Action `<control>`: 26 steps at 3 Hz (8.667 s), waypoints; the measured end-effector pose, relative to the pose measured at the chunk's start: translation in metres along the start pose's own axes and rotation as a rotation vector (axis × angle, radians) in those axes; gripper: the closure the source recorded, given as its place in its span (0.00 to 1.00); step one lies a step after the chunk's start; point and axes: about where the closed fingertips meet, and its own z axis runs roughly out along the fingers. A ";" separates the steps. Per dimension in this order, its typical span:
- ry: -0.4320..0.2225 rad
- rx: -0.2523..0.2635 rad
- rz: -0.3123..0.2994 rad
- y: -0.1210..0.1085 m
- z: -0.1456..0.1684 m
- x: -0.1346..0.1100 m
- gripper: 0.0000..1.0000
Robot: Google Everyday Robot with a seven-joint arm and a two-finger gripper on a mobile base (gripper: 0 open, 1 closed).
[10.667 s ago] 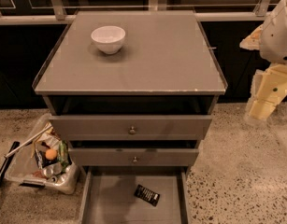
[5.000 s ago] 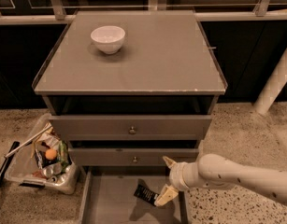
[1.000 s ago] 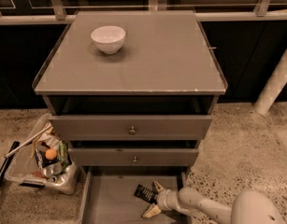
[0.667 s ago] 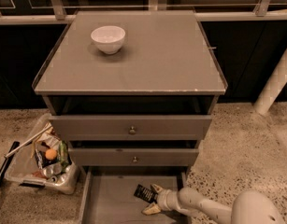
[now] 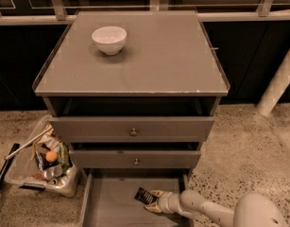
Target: Pick rxbar chocolate from bottom drawer and place on counter
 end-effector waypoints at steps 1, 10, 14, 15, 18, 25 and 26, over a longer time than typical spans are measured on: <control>0.000 0.000 0.000 0.000 0.000 0.000 0.89; -0.040 -0.008 -0.121 0.016 -0.099 -0.077 1.00; 0.065 0.121 -0.249 -0.027 -0.238 -0.151 1.00; 0.064 0.121 -0.249 -0.027 -0.238 -0.151 1.00; -0.079 0.203 -0.488 -0.009 -0.365 -0.249 1.00; 0.053 0.091 -0.881 0.005 -0.505 -0.509 1.00; 0.010 0.096 -0.961 -0.045 -0.544 -0.589 1.00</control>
Offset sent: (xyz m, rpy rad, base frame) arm 0.0000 0.0000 0.0000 0.0000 0.0000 0.0000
